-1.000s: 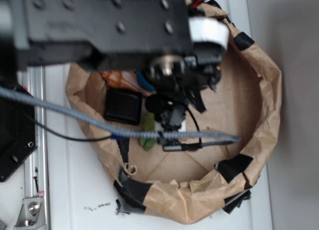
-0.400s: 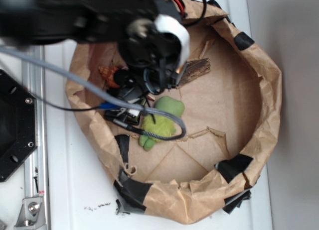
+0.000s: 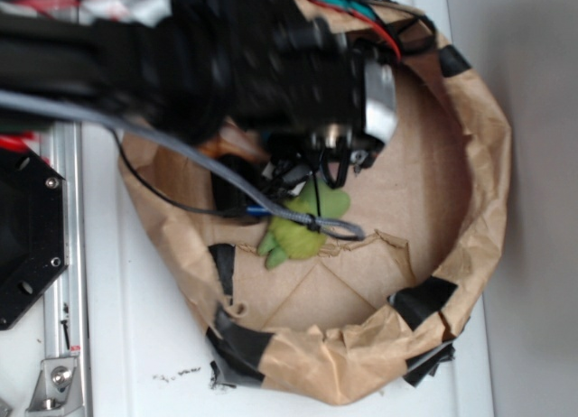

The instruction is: Grab the blue ball.

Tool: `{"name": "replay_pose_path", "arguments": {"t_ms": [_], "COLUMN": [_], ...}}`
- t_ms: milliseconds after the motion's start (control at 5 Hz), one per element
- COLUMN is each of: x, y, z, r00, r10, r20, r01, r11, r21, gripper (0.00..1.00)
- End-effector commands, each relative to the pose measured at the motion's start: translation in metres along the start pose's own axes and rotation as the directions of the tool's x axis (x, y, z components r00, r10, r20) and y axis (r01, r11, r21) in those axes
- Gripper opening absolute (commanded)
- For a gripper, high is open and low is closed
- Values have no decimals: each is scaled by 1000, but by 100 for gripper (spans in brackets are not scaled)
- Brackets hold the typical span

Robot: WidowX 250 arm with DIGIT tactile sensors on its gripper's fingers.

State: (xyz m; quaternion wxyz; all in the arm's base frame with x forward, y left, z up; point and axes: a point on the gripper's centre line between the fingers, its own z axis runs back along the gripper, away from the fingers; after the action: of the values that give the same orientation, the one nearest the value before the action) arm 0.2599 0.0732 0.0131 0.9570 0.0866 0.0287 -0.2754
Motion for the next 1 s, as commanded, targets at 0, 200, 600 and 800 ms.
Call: {"name": "replay_pose_path", "arguments": {"t_ms": [0,200,600,800], "x": [-4,2,21,32], "y": [4,9,13,4], "z": [47,93,141,150], "r00": [994,980,967,975], "r10": [-4,29,93,141], "r20": [106,198,236,171], "r01": [3,-35,-97,-160], "r11": [1000,999,995,981], "r21": [15,25,4,105], "gripper": [0,0,0,0]}}
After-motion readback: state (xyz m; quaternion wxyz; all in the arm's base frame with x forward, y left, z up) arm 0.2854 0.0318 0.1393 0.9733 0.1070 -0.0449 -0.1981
